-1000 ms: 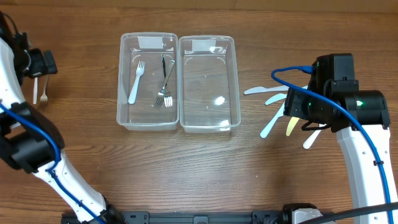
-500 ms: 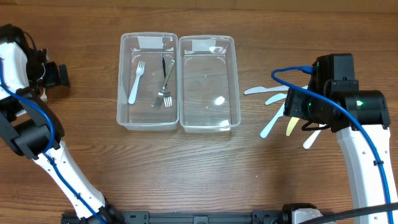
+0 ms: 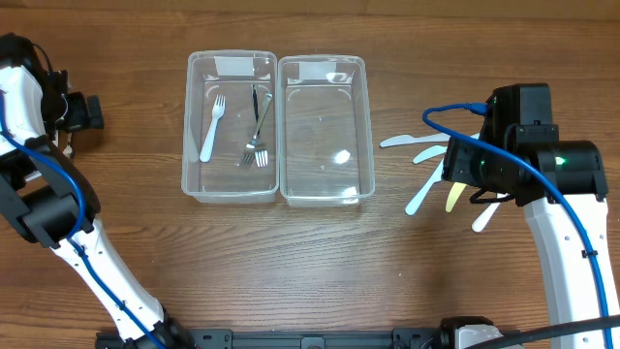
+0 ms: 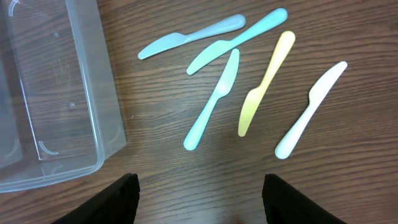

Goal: Pack container
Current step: 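Lower the left gripper onto the remaining metal fork and grasp it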

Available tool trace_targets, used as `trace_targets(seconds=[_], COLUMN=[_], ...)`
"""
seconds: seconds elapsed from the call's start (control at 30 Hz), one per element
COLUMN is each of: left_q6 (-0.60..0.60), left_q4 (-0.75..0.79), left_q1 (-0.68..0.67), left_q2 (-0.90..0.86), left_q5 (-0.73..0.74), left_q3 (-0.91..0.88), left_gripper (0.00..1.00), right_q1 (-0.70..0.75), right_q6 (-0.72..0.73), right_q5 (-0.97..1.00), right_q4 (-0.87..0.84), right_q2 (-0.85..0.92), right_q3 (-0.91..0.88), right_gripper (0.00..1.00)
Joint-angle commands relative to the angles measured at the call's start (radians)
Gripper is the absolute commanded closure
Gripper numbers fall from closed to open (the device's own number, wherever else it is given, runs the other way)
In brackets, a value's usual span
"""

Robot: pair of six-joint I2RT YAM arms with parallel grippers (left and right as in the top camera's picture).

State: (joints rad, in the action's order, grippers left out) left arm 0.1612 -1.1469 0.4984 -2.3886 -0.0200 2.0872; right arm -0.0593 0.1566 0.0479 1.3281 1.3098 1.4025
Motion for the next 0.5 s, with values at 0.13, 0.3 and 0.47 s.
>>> trace_targets(seconds=[0.13,0.3,0.47], left_q6=[0.019,0.019,0.019], left_q4=[0.024,0.027,0.029], left_q1=[0.005,0.005,0.005], left_q2=[-0.034,-0.058,-0.088], left_q5=[-0.013,-0.014,-0.013], left_q3=[0.002,0.002,0.002], left_gripper=[0.0,0.0,0.0], right_q1=[0.003,0.003,0.003], right_q6=[0.001,0.001,0.001], right_q5=[-0.005,-0.005,-0.005], right_q4=[0.007,0.01,0.01], right_q2=[-0.016,-0.016,-0.016], right_q3=[0.026,0.026,0.026], right_gripper=[0.34,0.34,0.34])
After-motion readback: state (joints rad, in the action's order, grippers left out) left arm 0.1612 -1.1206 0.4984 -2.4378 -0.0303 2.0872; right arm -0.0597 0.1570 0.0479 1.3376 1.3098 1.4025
